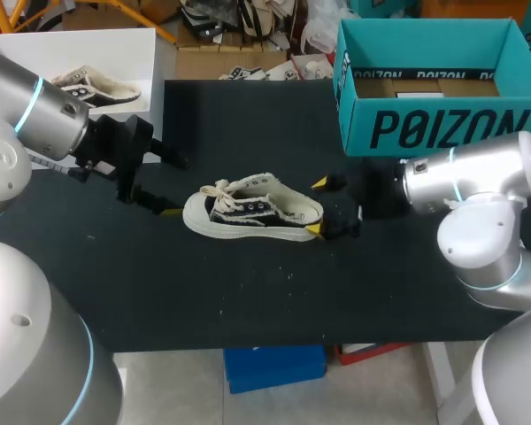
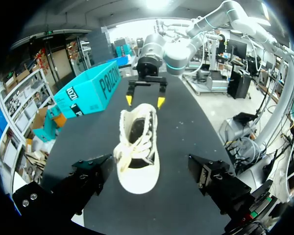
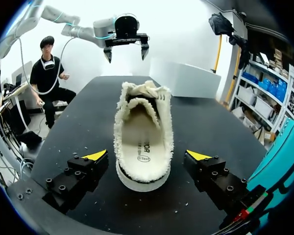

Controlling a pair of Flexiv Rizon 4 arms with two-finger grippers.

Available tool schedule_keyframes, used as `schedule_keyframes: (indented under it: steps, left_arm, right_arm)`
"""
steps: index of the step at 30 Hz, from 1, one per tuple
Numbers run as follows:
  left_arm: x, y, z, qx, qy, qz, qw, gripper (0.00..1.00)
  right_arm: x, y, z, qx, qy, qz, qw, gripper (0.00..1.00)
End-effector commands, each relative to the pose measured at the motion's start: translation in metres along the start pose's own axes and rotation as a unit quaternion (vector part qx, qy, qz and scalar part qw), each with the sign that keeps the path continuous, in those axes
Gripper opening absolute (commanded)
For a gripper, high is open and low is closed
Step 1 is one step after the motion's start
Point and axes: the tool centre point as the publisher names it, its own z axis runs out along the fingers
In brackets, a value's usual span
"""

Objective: Take the shoe out of the shoebox, open the shoe tongue, remove and reinsert the insole, then place the shoe into the shoebox

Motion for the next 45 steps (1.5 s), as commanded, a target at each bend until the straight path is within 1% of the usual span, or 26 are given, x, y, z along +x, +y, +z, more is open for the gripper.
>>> schedule_keyframes:
  steps: [1,25,31,32,33,43,44,45]
  left_arm:
    - [0.001,0.001,0.001,0.001,-0.002,0.002,1.0,1.0]
    - [0.001,0.001,0.001,0.001,-0.002,0.002,1.0,1.0]
    - [0.001,0.001,0.001,0.001,-0.002,0.002,1.0,1.0]
    - [0.001,0.001,0.001,0.001,-0.002,0.002,1.0,1.0]
    - [0.001,0.001,0.001,0.001,-0.002,0.002,1.0,1.0]
    - [0.001,0.001,0.001,0.001,-0.002,0.002,1.0,1.0]
    - [0.0,-0.003,0.002,-0.001,0.004,0.002,1.0,1.0]
    - [0.0,-0.007,0.003,-0.02,0.0,-0.008,1.0,1.0]
  right_arm:
    - [-0.002,-0.005,0.011,-0.004,0.0,0.003,1.0,1.0]
    - [0.001,-0.017,0.032,-0.023,0.001,0.024,0.999,1.0]
    - [0.001,-0.016,0.036,-0.029,0.007,0.027,0.999,1.0]
    - [0.001,-0.016,0.037,-0.029,0.011,0.028,0.999,0.63]
    - [0.001,-0.016,0.037,-0.029,0.011,0.028,0.999,0.0]
    - [0.001,-0.016,0.037,-0.029,0.011,0.028,0.999,0.0]
    - [0.001,-0.016,0.037,-0.029,0.011,0.028,0.999,0.0]
    - [0.001,-0.016,0.037,-0.029,0.011,0.028,0.999,0.0]
